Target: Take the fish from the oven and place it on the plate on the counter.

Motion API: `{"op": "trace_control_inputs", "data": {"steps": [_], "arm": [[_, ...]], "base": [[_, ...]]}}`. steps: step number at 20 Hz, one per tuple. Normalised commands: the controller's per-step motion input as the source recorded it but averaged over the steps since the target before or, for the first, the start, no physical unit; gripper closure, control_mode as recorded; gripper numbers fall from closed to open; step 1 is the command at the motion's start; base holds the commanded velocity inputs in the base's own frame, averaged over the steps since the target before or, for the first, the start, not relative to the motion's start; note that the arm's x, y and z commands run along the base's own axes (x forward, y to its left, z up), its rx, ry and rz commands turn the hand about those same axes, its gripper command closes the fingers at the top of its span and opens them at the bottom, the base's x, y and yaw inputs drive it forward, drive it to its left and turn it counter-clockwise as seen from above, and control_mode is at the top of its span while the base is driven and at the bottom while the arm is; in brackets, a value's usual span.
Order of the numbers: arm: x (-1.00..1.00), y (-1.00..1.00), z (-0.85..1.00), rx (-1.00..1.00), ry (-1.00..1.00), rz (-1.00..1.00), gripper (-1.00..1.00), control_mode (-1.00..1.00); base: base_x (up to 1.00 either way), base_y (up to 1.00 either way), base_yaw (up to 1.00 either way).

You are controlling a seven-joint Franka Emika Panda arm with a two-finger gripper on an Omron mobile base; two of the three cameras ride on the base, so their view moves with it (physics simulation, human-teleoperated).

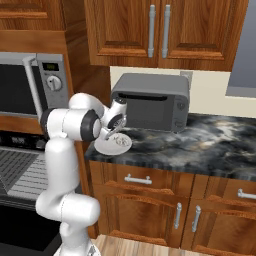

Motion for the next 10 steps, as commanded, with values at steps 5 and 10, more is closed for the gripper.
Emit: {"op": "trace_control_inputs", "data": {"steps": [5,10], "arm": [[-0.21,-0.10,0.60,0.00,0.06,-0.07,-1.00,-1.00],[-0.45,-0.32,0.72,0.01,0.02,-0.22,-1.00,-1.00]], "base": [[0.00,0.00,0.00],[0.00,0.00,0.00]]}}
